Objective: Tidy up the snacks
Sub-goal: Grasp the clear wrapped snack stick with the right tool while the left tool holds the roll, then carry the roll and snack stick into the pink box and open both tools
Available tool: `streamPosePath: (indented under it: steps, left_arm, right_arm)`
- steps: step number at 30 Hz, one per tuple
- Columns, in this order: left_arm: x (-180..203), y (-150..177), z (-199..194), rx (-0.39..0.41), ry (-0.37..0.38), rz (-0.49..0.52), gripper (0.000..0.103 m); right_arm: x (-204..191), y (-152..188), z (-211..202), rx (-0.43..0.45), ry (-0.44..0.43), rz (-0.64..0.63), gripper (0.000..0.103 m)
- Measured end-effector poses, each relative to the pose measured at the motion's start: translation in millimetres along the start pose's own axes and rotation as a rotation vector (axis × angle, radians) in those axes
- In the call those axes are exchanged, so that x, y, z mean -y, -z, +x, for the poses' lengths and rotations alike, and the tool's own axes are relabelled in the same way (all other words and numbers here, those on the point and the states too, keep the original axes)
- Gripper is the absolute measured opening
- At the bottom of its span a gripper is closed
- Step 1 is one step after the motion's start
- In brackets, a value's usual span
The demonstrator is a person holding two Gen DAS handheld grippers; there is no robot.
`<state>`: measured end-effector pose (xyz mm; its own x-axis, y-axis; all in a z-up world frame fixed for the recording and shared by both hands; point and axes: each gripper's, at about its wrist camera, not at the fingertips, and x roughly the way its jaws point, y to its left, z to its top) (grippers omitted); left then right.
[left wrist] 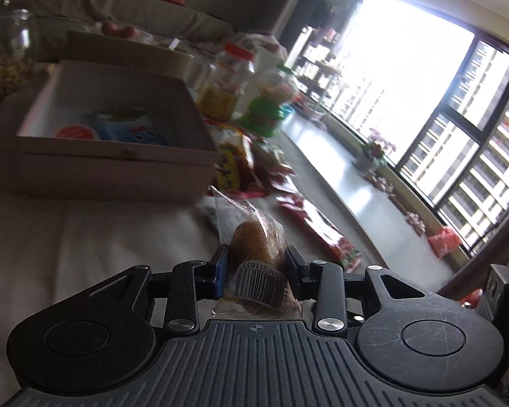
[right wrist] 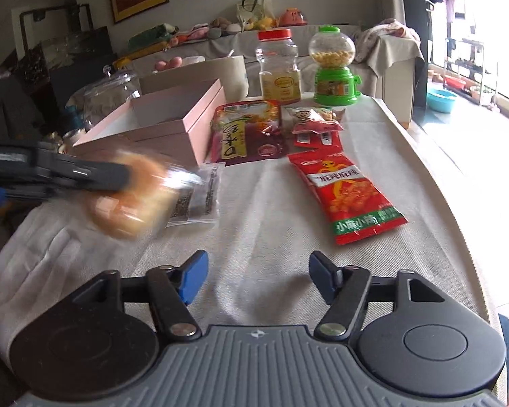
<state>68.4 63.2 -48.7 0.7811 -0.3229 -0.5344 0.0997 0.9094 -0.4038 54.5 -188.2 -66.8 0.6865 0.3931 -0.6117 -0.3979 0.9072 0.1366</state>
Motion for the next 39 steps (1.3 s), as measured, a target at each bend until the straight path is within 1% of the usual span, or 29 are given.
streamPosePath:
  steps: [2, 4, 7, 9, 12, 15, 16, 17, 18, 19, 20, 23, 28, 30, 33, 34, 36, 39]
  left_arm:
    - [-15, 0, -17, 0.023, -0.055, -0.021, 0.040]
    - [-27, 2, -25, 0.014, -0.090, -0.044, 0.040]
    - [-33, 7, -26, -0.018, -0.132, -0.060, 0.040]
    - [-32, 8, -26, -0.036, -0.133, -0.052, 0.040]
    - [-29, 11, -26, -0.048, -0.096, -0.046, 0.040]
    - [-25, 14, -23, -0.065, -0.092, -0.027, 0.040]
    - [-24, 15, -22, -0.071, -0.091, -0.023, 0.040]
    - [-23, 17, -21, -0.078, -0.087, -0.020, 0.040]
    - [-23, 18, -20, -0.084, -0.082, -0.018, 0.040]
    - [-22, 19, -20, -0.088, -0.079, -0.014, 0.040]
    - [-21, 19, -20, -0.091, -0.078, -0.010, 0.040]
    - [-19, 21, -20, -0.097, -0.084, 0.001, 0.040]
    - [-14, 23, -26, -0.096, -0.072, 0.016, 0.040]
    - [-12, 23, -29, -0.098, -0.053, 0.019, 0.040]
    - [-10, 18, -40, -0.089, 0.001, 0.006, 0.040]
    - [-9, 14, -47, -0.071, 0.016, -0.002, 0.040]
    - [-9, -3, -63, -0.010, 0.028, -0.007, 0.040]
    - [-6, -45, -93, 0.141, -0.011, 0.033, 0.040]
  right_arm:
    - [-6, -4, 4, -0.016, 0.006, -0.011, 0.068]
    - [-11, -14, 12, -0.038, -0.011, -0.008, 0.070]
    - [-18, -35, 29, -0.057, -0.033, 0.034, 0.083]
    - [-26, -47, 40, -0.052, -0.051, 0.036, 0.084]
    - [-47, -62, 63, -0.083, -0.072, -0.047, 0.084]
    - [-61, -71, 88, -0.115, -0.044, -0.089, 0.084]
    - [-64, -73, 95, -0.136, -0.030, -0.105, 0.080]
    - [-67, -74, 102, -0.153, -0.018, -0.120, 0.072]
    - [-71, -74, 104, -0.150, 0.006, -0.146, 0.068]
    - [-74, -74, 103, -0.146, 0.019, -0.181, 0.052]
    - [-77, -74, 100, -0.150, 0.010, -0.207, 0.039]
    - [-77, -71, 81, -0.154, -0.018, -0.221, 0.039]
    - [-71, -60, 35, -0.138, -0.033, -0.264, 0.039]
    - [-71, -61, 15, -0.123, -0.033, -0.280, 0.039]
    - [-70, -72, -18, -0.072, -0.055, -0.279, 0.038]
    - [-71, -78, -30, -0.047, -0.068, -0.276, 0.038]
    - [-74, -95, -50, 0.016, -0.098, -0.272, 0.038]
    - [-82, -127, -74, 0.112, -0.142, -0.268, 0.039]
